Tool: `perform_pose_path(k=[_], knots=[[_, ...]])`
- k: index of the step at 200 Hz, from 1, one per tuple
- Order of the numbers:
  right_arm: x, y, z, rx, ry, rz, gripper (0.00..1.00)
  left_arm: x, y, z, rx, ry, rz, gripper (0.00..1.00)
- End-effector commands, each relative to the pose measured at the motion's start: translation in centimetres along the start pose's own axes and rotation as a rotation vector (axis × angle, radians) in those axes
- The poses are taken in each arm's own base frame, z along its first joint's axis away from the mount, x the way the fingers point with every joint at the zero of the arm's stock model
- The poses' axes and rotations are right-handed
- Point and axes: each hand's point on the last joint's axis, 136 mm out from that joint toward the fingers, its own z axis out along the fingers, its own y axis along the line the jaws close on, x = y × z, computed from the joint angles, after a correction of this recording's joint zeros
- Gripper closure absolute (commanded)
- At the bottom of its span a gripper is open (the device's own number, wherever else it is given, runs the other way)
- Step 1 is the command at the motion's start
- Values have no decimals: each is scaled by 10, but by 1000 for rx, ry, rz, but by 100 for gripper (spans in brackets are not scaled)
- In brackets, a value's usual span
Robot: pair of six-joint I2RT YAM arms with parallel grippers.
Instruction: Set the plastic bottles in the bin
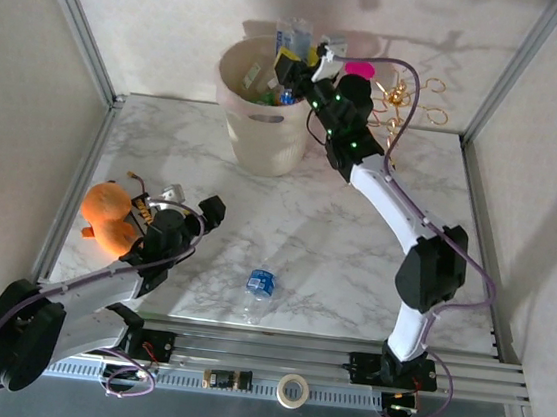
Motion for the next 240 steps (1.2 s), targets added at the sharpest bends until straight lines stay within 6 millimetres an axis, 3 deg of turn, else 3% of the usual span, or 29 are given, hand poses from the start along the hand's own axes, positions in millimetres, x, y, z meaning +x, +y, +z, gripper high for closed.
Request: perform_pose_path(k=[1, 60, 95, 112, 176, 220, 240], knots=[[-24, -2, 16, -27, -89, -28, 61, 1, 3, -6, 14, 3, -36, 0], [20, -30, 58, 6, -38, -33, 57, 4, 9, -14, 18, -3, -55, 0], [27, -41, 66, 47, -30, -24, 21, 4, 10, -16, 19, -3, -55, 0], [20, -39, 64, 49, -40, -32, 11, 4, 10, -17, 21, -4, -58, 0], [-16, -16, 33, -9, -62, -53, 4, 4, 5, -18, 47, -2, -90, 0], [-14, -1, -9, -36, -28, -39, 1, 5, -3, -17, 76, 14, -102, 0], [-4, 1, -31, -33, 6, -27, 1, 7, -7, -17, 85, 26, -106, 0]])
